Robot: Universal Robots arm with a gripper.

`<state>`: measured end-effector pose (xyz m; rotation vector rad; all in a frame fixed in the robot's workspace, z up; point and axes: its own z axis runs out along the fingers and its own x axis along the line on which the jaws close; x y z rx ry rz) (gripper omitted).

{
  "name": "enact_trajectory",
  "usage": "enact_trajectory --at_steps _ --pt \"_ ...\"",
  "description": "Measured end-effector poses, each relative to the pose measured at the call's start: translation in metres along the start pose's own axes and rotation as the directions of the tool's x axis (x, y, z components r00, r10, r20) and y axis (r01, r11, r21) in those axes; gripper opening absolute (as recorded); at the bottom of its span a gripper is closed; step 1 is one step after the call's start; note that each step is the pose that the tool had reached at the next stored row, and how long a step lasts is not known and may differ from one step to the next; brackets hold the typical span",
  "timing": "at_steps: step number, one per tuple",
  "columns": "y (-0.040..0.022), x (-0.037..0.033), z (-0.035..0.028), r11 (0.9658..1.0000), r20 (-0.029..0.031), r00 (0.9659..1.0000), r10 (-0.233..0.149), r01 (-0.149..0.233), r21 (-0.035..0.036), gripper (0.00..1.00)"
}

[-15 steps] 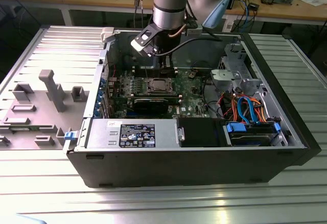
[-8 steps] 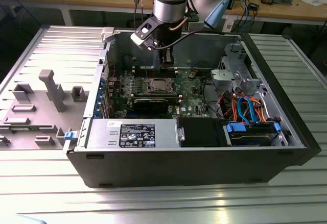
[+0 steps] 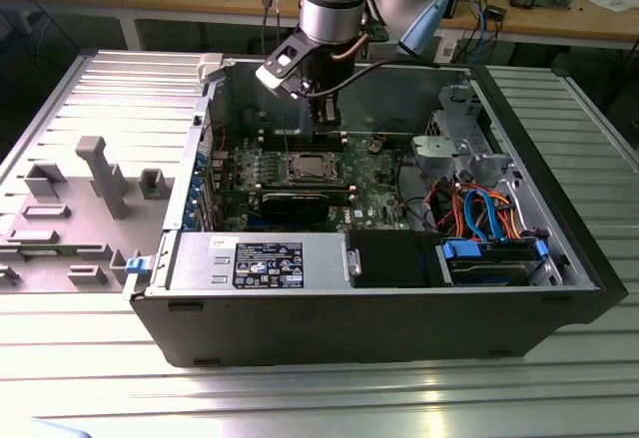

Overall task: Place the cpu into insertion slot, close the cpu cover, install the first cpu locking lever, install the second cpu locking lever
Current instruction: 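Install the first cpu locking lever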

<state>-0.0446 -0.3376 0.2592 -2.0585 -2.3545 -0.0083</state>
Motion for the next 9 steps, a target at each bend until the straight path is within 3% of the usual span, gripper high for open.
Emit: enact_trajectory --at_steps 3,9 --pt "0.0000 0.0000 0.0000 0.9988 0.0002 0.9988 -0.048 0.048 0.0007 0.11" --pt "0.0000 0.0000 0.0000 0.9922 0.0005 0.9922 -0.125 0.125 0.0018 0.11"
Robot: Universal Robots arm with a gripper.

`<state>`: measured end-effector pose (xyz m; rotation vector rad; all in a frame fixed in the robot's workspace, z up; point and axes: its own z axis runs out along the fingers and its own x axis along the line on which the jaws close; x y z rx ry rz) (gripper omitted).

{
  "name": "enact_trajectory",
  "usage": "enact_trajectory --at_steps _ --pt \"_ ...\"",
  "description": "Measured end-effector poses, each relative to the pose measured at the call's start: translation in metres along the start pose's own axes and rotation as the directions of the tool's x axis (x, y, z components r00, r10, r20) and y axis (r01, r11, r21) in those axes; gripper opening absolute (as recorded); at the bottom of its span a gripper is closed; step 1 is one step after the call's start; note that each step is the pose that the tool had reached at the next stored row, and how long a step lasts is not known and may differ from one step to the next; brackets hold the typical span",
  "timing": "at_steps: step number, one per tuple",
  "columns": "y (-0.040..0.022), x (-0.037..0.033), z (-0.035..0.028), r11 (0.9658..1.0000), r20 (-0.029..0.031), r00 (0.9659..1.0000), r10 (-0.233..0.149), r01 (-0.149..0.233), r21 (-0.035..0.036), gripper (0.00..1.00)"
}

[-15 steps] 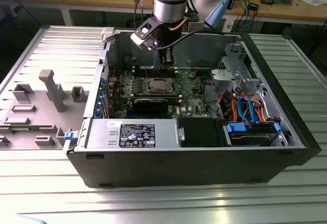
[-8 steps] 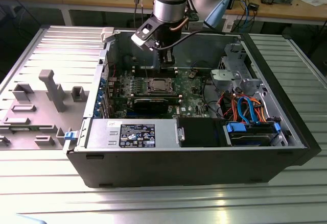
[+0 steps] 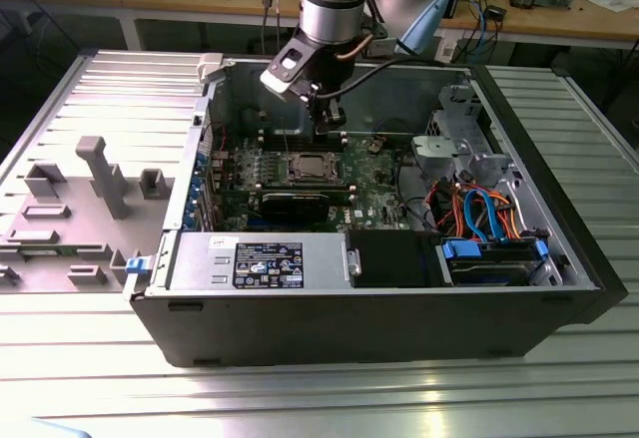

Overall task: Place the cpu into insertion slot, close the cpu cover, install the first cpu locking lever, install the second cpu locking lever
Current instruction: 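Install the first cpu locking lever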

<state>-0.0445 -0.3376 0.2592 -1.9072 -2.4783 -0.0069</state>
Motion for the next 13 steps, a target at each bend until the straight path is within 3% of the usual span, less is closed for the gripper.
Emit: enact_trajectory --at_steps 8,10,13 --pt "0.0000 0.0000 0.0000 0.9984 0.0003 0.9984 -0.056 0.056 0.0008 0.11" --pt "0.0000 0.0000 0.0000 0.9966 0.0004 0.9966 -0.083 0.083 0.0012 0.11" --pt "0.0000 0.0000 0.0000 0.9901 0.0006 0.9901 -0.140 0.140 0.0020 0.11"
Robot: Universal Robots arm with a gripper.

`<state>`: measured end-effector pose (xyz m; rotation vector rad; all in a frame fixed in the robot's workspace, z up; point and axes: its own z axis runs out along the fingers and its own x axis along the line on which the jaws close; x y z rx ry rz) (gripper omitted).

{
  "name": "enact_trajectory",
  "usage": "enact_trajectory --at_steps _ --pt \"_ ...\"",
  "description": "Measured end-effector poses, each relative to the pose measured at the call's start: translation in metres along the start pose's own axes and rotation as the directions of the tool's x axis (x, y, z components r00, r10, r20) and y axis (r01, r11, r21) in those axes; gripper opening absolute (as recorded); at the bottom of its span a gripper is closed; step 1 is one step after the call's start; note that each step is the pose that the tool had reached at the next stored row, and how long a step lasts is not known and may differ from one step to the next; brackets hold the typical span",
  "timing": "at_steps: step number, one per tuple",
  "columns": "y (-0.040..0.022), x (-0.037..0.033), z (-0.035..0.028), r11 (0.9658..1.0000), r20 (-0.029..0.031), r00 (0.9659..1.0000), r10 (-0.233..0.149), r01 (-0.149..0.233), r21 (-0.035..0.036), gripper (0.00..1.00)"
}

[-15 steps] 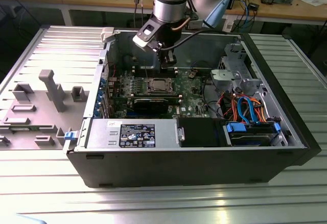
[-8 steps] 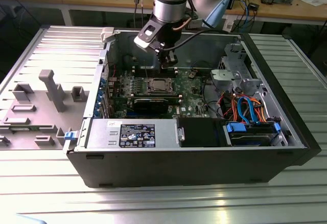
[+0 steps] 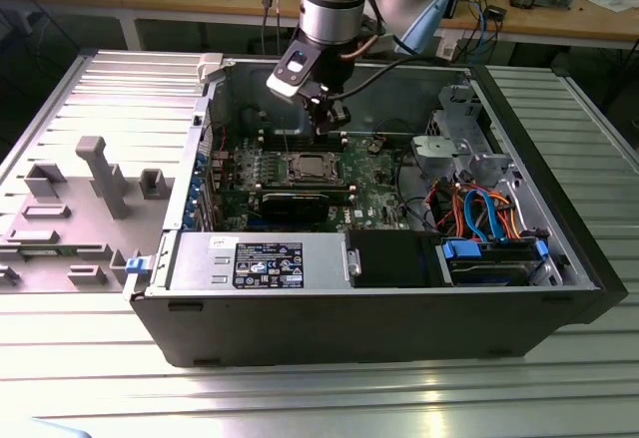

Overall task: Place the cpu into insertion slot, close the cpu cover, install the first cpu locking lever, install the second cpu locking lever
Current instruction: 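Install the first cpu locking lever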

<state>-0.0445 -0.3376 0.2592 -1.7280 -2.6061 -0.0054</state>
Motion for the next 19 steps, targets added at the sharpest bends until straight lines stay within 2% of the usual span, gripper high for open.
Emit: enact_trajectory --at_steps 4,7,10,15,16,19 --pt "0.0000 0.0000 0.0001 0.9977 0.0004 0.9977 -0.068 0.068 0.0009 0.11" --pt "0.0000 0.0000 0.0001 0.9937 0.0006 0.9937 -0.112 0.112 0.0015 0.11" --pt "0.0000 0.0000 -0.0003 0.9924 0.0008 0.9924 -0.123 0.123 0.0015 0.11" --pt "0.0000 0.0001 -0.0068 0.9915 0.0007 0.9915 -0.130 0.130 0.0013 0.11" --pt "0.0000 0.0001 -0.0068 0.9905 0.0006 0.9905 -0.137 0.137 0.0014 0.11" --pt "-0.0001 0.0000 -0.0067 0.9841 0.0010 0.9841 -0.178 0.178 0.0024 0.11"
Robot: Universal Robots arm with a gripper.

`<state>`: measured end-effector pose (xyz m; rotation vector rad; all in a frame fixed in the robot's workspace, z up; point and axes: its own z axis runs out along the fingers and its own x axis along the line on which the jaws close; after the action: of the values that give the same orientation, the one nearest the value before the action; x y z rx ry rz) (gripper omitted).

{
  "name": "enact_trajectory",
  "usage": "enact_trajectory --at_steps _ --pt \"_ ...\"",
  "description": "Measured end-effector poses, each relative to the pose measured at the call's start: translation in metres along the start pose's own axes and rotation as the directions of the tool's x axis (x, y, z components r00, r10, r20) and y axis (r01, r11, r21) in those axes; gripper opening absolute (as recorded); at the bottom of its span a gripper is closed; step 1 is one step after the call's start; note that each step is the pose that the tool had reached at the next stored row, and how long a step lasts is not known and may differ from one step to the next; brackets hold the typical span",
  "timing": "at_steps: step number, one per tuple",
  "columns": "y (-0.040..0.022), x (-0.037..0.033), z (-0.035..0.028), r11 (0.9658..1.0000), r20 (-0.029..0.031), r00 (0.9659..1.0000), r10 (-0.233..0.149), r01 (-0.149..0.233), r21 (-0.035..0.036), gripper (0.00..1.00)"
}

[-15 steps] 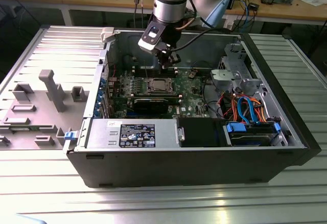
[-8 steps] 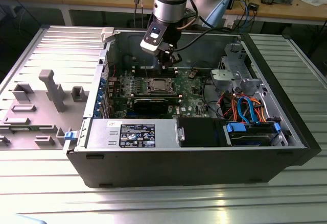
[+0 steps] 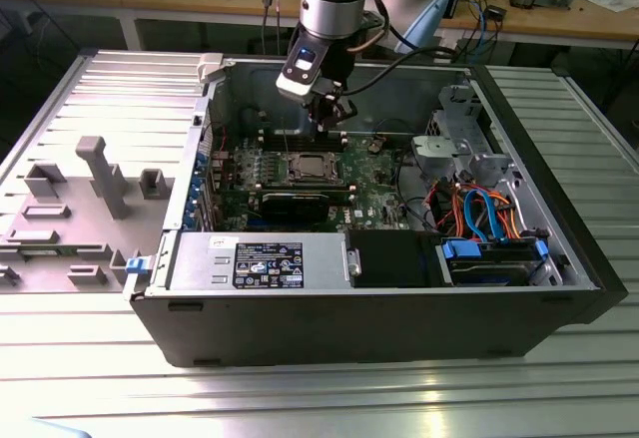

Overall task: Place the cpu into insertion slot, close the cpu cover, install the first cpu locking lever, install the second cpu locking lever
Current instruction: 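Install the first cpu locking lever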

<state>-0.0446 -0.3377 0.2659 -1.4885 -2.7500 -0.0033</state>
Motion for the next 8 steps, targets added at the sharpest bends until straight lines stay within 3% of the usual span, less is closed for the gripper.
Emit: enact_trajectory --at_steps 5,8 --pt "0.0000 0.0000 0.0004 0.9979 0.0010 0.9979 -0.065 0.065 -0.0001 0.11" --pt "0.0000 0.0000 0.0005 0.9965 0.0013 0.9965 -0.083 0.083 -0.0005 0.11"
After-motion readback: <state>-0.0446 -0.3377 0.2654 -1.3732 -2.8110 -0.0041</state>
